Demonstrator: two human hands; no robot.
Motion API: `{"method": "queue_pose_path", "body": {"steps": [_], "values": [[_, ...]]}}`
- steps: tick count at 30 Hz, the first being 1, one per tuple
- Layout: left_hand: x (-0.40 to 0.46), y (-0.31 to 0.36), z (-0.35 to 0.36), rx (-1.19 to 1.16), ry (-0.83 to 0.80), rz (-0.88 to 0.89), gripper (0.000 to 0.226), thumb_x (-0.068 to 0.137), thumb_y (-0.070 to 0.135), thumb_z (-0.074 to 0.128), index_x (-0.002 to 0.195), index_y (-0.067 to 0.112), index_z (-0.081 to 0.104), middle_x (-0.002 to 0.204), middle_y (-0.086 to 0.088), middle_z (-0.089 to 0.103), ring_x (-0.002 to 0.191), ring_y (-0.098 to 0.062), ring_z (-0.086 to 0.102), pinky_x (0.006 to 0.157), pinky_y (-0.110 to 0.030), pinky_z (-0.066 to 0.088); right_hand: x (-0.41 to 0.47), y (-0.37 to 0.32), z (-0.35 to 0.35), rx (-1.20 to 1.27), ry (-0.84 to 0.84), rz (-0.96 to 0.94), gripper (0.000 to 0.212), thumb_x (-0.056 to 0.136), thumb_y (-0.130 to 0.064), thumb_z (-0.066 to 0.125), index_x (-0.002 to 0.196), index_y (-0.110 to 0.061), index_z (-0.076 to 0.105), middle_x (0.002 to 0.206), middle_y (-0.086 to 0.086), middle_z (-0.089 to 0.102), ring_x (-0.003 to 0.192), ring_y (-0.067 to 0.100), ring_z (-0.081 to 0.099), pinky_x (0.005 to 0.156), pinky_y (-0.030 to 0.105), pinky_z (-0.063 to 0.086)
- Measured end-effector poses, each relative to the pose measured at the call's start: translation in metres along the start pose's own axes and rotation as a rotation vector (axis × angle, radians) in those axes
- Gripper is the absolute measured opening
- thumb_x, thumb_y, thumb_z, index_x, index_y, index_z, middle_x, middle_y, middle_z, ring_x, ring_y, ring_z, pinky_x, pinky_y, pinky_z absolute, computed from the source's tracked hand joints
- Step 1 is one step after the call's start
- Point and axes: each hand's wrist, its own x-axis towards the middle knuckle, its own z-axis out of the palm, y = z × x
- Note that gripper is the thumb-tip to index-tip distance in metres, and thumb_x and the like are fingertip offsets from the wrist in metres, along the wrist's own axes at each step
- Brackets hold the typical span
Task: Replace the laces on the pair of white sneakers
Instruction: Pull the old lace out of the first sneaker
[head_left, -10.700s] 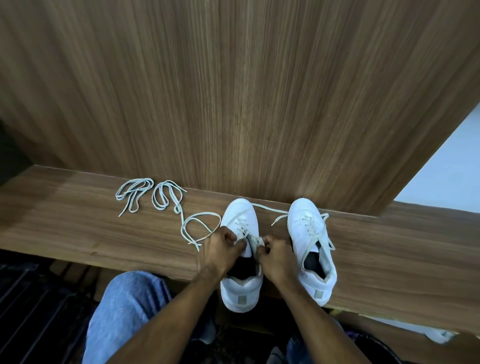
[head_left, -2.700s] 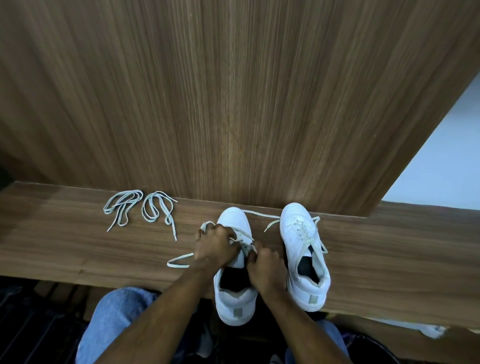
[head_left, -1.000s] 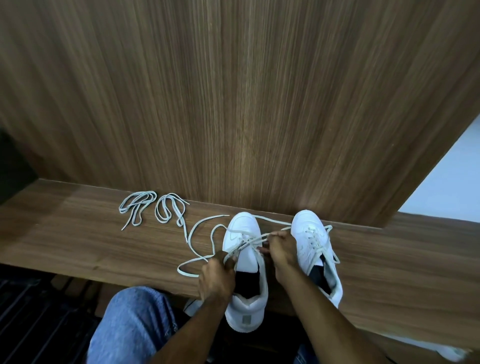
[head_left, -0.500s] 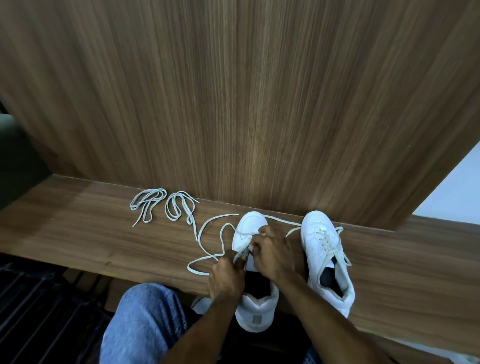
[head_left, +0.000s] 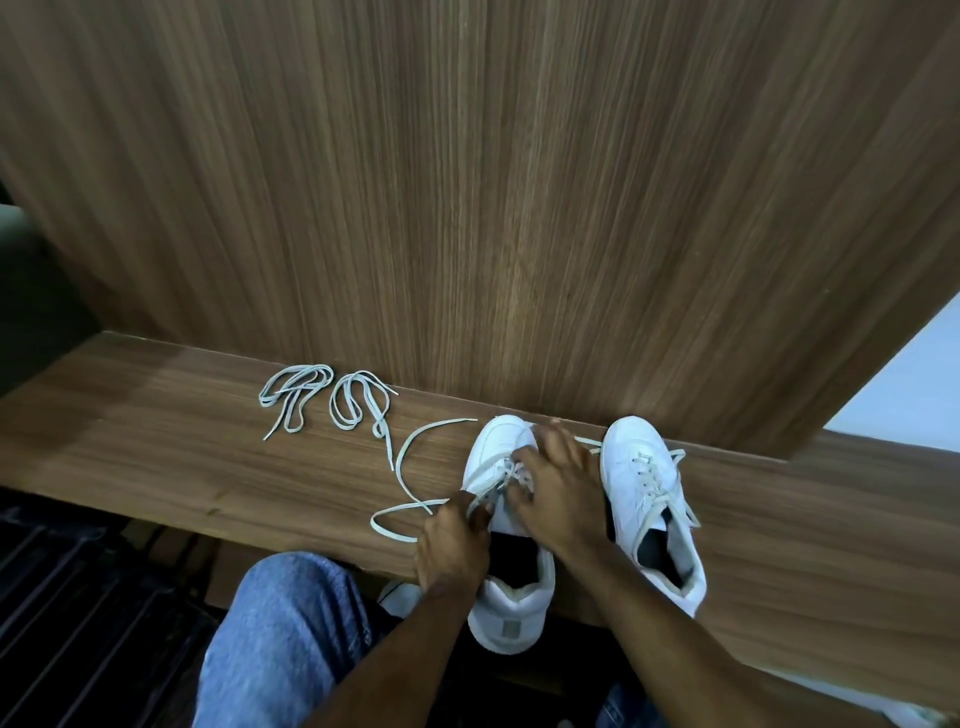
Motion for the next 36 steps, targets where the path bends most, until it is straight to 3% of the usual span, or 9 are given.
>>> {"method": "queue_pose_path", "body": {"steps": [5, 8, 11, 14, 19, 22, 28, 31, 36], "values": [[0.001, -0.002, 0.000, 0.008, -0.019, -0.006, 0.024, 0.093, 0.045, 0.051, 0.102, 0.025, 0.061, 0.097, -0.011, 0.069, 0.096, -0.036, 0.062, 0.072, -0.037, 0.049, 0.002, -0.009, 0.017, -0.292, -0.187, -0.060, 0.024, 0.060, -0.033, 0.078, 0.081, -0.023, 0.074, 0.112, 0.004, 0.066, 0.122, 0.029, 0.054, 0.094, 0.056, 0.046], [0.000, -0.001, 0.000, 0.018, -0.013, -0.010, 0.024, 0.093, 0.045, 0.051, 0.104, 0.025, 0.060, 0.099, -0.012, 0.069, 0.098, -0.037, 0.061, 0.073, -0.038, 0.049, 0.004, -0.006, 0.015, -0.251, -0.154, -0.114, 0.017, 0.072, -0.033, 0.063, 0.083, -0.023, 0.073, 0.109, 0.001, 0.063, 0.116, 0.026, 0.053, 0.097, 0.053, 0.042], [0.001, -0.001, 0.000, 0.027, -0.006, -0.003, 0.023, 0.094, 0.042, 0.051, 0.104, 0.023, 0.061, 0.101, -0.013, 0.068, 0.099, -0.039, 0.060, 0.073, -0.038, 0.046, 0.011, -0.001, -0.004, 0.065, -0.017, 0.050, 0.022, 0.078, -0.031, 0.049, 0.078, -0.019, 0.067, 0.100, -0.002, 0.057, 0.095, 0.023, 0.056, 0.085, 0.040, 0.047], [0.000, 0.001, -0.001, 0.025, -0.004, 0.005, 0.025, 0.094, 0.043, 0.051, 0.104, 0.023, 0.062, 0.102, -0.012, 0.068, 0.098, -0.038, 0.061, 0.072, -0.037, 0.044, 0.026, 0.005, -0.031, 0.492, 0.291, 0.352, 0.012, 0.084, -0.019, 0.058, 0.074, -0.013, 0.062, 0.096, -0.001, 0.054, 0.083, 0.018, 0.058, 0.073, 0.035, 0.046], [0.001, -0.003, 0.001, 0.023, -0.011, 0.007, 0.028, 0.093, 0.047, 0.050, 0.104, 0.023, 0.061, 0.103, -0.012, 0.068, 0.099, -0.039, 0.061, 0.075, -0.039, 0.047, 0.047, 0.024, -0.061, 0.847, 0.603, 0.753, 0.005, 0.086, -0.007, 0.059, 0.085, -0.007, 0.064, 0.100, 0.001, 0.051, 0.079, 0.000, 0.054, 0.081, 0.024, 0.043], [0.001, -0.004, 0.002, 0.025, -0.006, 0.007, 0.029, 0.093, 0.048, 0.050, 0.102, 0.023, 0.060, 0.101, -0.013, 0.068, 0.098, -0.039, 0.061, 0.075, -0.040, 0.047, 0.040, 0.032, -0.048, 0.537, 0.379, 0.697, 0.023, 0.082, -0.011, 0.064, 0.104, -0.014, 0.061, 0.116, 0.007, 0.050, 0.104, 0.026, 0.054, 0.087, 0.032, 0.042], [0.001, -0.003, 0.001, 0.036, 0.001, 0.013, 0.025, 0.093, 0.045, 0.050, 0.098, 0.023, 0.060, 0.097, -0.013, 0.068, 0.096, -0.040, 0.061, 0.073, -0.039, 0.046, 0.009, 0.001, -0.005, -0.057, -0.288, -0.023, 0.038, 0.078, -0.037, 0.058, 0.111, -0.021, 0.064, 0.132, 0.004, 0.049, 0.136, 0.029, 0.036, 0.107, 0.045, 0.033], [0.001, -0.004, 0.001, 0.030, -0.015, 0.004, 0.024, 0.093, 0.044, 0.051, 0.098, 0.023, 0.060, 0.095, -0.013, 0.069, 0.096, -0.039, 0.061, 0.073, -0.039, 0.048, 0.001, -0.010, 0.010, -0.207, -0.300, -0.069, 0.031, 0.078, -0.033, 0.059, 0.105, -0.018, 0.065, 0.118, 0.005, 0.060, 0.127, 0.030, 0.046, 0.101, 0.049, 0.039], [0.000, -0.003, 0.000, 0.041, -0.007, 0.018, 0.027, 0.094, 0.047, 0.049, 0.101, 0.023, 0.061, 0.098, -0.015, 0.068, 0.097, -0.040, 0.061, 0.072, -0.038, 0.046, 0.011, 0.003, -0.002, 0.150, -0.250, 0.132, 0.010, 0.086, -0.023, 0.056, 0.081, -0.025, 0.065, 0.104, -0.004, 0.054, 0.101, 0.022, 0.055, 0.085, 0.037, 0.047]]}}
